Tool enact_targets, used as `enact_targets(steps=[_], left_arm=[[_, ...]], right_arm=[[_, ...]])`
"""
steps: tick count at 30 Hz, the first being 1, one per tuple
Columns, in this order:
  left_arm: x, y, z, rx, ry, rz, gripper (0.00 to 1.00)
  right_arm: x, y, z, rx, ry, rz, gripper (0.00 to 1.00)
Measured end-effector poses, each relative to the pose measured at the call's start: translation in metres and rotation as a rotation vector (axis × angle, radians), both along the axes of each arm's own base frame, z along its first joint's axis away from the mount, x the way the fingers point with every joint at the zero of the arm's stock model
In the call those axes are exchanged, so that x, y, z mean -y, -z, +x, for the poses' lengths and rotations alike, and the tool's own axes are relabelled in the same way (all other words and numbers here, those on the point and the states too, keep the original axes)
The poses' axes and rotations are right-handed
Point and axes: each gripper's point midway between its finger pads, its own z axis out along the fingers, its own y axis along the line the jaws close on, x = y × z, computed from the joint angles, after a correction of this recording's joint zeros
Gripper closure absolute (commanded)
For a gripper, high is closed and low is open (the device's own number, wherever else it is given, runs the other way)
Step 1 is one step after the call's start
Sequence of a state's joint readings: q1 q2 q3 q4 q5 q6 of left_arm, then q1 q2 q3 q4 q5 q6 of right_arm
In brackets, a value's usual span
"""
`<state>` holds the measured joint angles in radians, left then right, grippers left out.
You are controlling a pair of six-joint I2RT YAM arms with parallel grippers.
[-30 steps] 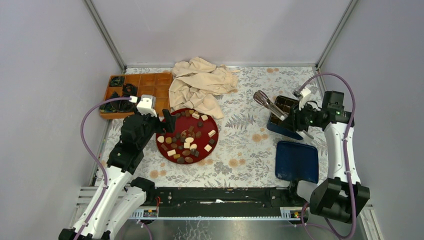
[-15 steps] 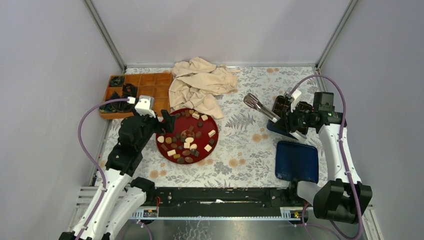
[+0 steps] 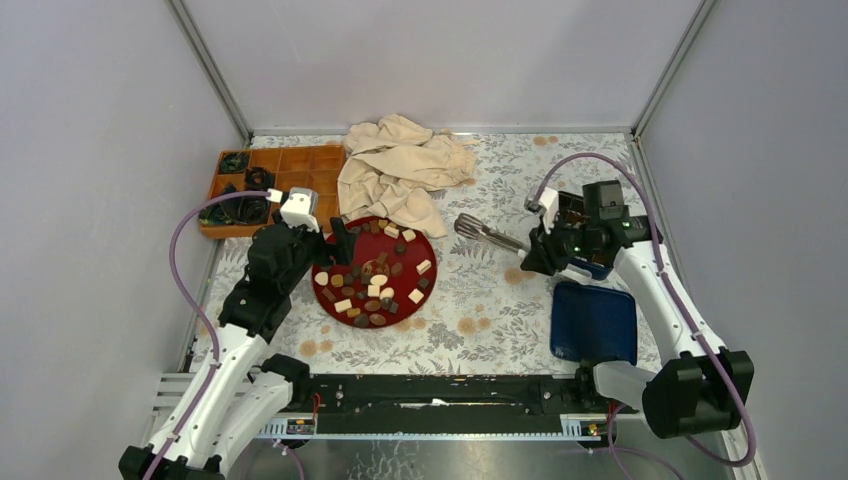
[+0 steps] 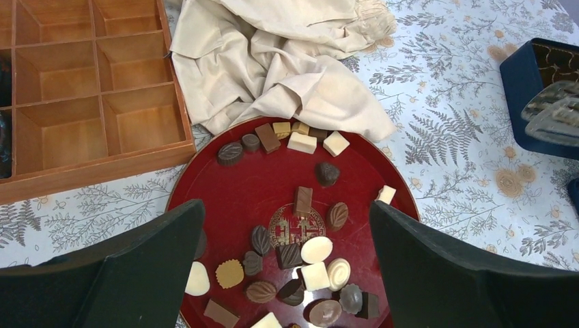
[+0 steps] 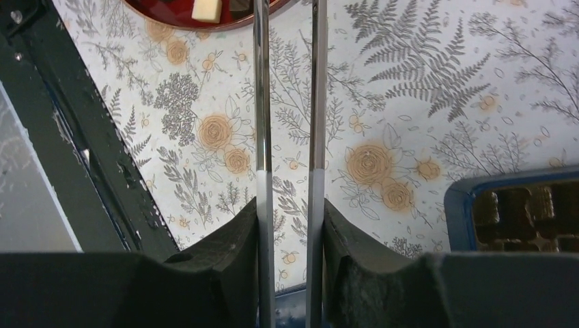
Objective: Pack the chocolate
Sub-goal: Pick up the fake chocolate from the plate.
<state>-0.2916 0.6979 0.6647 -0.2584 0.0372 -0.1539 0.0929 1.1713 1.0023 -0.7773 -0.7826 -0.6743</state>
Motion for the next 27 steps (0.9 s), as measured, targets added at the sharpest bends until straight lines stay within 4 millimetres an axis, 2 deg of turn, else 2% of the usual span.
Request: enact_targets(steps=[11, 21, 27], left_arm=[[-0.014, 0.009, 0.008, -0.022, -0.07, 0.042, 0.02], [-0.022, 0.019, 0.014, -0.051, -0.109, 0.071, 0.02], [-0.025, 0.019, 0.014, -0.05, -0.119, 0.078, 0.02]], right_arm=[[-0.048, 0.023, 0.002, 0.022, -0.215, -0.19, 0.61], [-0.1, 0.058, 0.007, 0.035, -0.39, -0.388, 0.61], [-0.116, 0.067, 0.024, 0.058, -0.42, -0.464, 0.6]])
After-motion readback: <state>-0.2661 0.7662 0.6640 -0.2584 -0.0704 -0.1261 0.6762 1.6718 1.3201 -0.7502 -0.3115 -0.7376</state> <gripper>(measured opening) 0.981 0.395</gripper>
